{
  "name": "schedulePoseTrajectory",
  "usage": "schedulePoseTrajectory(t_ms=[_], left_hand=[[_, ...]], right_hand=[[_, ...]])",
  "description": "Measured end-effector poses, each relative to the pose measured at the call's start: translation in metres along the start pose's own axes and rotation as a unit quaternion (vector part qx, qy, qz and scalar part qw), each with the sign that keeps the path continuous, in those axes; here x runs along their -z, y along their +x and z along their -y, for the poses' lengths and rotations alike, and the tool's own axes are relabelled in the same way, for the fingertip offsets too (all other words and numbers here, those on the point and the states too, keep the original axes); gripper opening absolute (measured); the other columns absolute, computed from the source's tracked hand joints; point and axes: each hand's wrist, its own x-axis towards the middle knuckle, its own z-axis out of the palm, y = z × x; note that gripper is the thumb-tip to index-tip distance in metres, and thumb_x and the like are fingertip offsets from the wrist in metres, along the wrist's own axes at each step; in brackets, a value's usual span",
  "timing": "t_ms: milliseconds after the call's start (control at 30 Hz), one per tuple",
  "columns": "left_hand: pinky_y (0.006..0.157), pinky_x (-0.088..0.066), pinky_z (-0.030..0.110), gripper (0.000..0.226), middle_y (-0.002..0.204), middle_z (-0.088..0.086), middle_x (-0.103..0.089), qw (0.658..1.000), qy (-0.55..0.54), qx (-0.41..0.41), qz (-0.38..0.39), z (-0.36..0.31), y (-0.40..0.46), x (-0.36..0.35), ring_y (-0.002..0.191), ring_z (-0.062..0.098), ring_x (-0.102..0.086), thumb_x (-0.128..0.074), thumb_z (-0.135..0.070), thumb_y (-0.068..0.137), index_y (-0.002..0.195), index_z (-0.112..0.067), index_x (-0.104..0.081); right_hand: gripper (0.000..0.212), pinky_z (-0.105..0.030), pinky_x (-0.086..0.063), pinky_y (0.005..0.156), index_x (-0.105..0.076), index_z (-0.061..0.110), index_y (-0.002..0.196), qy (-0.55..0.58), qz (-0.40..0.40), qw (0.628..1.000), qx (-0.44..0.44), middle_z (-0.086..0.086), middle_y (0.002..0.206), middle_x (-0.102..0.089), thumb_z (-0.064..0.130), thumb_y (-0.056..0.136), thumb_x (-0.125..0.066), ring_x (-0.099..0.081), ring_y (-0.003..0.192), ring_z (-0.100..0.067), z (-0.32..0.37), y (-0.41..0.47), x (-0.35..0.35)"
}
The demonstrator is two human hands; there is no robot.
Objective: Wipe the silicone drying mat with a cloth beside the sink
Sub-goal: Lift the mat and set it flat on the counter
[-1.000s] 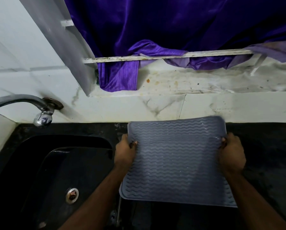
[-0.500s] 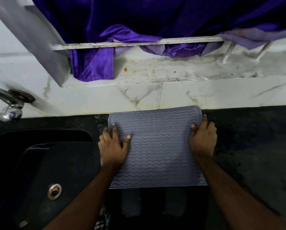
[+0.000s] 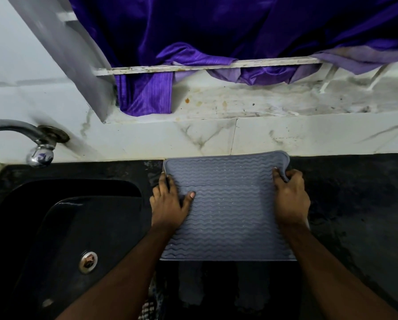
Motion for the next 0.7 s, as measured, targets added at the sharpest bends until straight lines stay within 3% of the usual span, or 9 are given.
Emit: schedulePoseTrajectory(t_ms=[367,500,633,700], left_hand=[[0.107,-0.032,0.051,0.092,0.171,0.005,0.001,1.0,-0.016,-0.01,-0.019,0.002,-0.001,-0.004,0.138,0.035,-0.028,-0.035,-0.073,0.096,0.163,-0.015,-0.011],[0.108,-0.032,0.051,0.093,0.171,0.006,0.002,1.0,-0.005,0.002,-0.019,-0.001,-0.001,-0.005,0.141,0.036,-0.027,-0.033,-0.073,0.095,0.163,-0.014,-0.01],[0.112,-0.028,0.055,0.089,0.17,0.005,0.015,1.0,0.008,0.013,0.008,-0.003,0.0,-0.005,0.147,0.039,-0.019,-0.029,-0.076,0.094,0.163,-0.026,-0.005],[0.115,-0.023,0.059,0.083,0.168,0.004,0.023,1.0,0.008,0.017,0.003,-0.006,-0.002,-0.004,0.152,0.037,-0.008,-0.028,-0.075,0.095,0.163,-0.033,-0.003]], right_hand=[[0.047,-0.042,-0.046,0.085,-0.047,0.02,0.116,-0.021,-0.031,0.999,0.019,-0.008,0.122,-0.059,0.062,0.097,-0.041,-0.06,0.101,-0.036,-0.006,-0.002,-0.001],[0.047,-0.045,-0.045,0.089,-0.048,0.016,0.126,-0.043,-0.036,0.998,0.017,-0.013,0.125,-0.055,0.055,0.099,-0.044,-0.057,0.105,-0.039,-0.011,0.005,-0.002],[0.03,-0.053,-0.04,0.089,-0.062,0.015,0.124,-0.225,-0.075,0.966,0.107,-0.022,0.137,-0.045,0.027,0.098,-0.054,-0.044,0.116,-0.042,-0.032,0.015,-0.008],[0.029,-0.053,-0.037,0.093,-0.061,0.016,0.124,-0.211,-0.091,0.966,0.12,-0.02,0.139,-0.045,0.026,0.098,-0.052,-0.042,0.122,-0.039,-0.028,0.016,-0.01]])
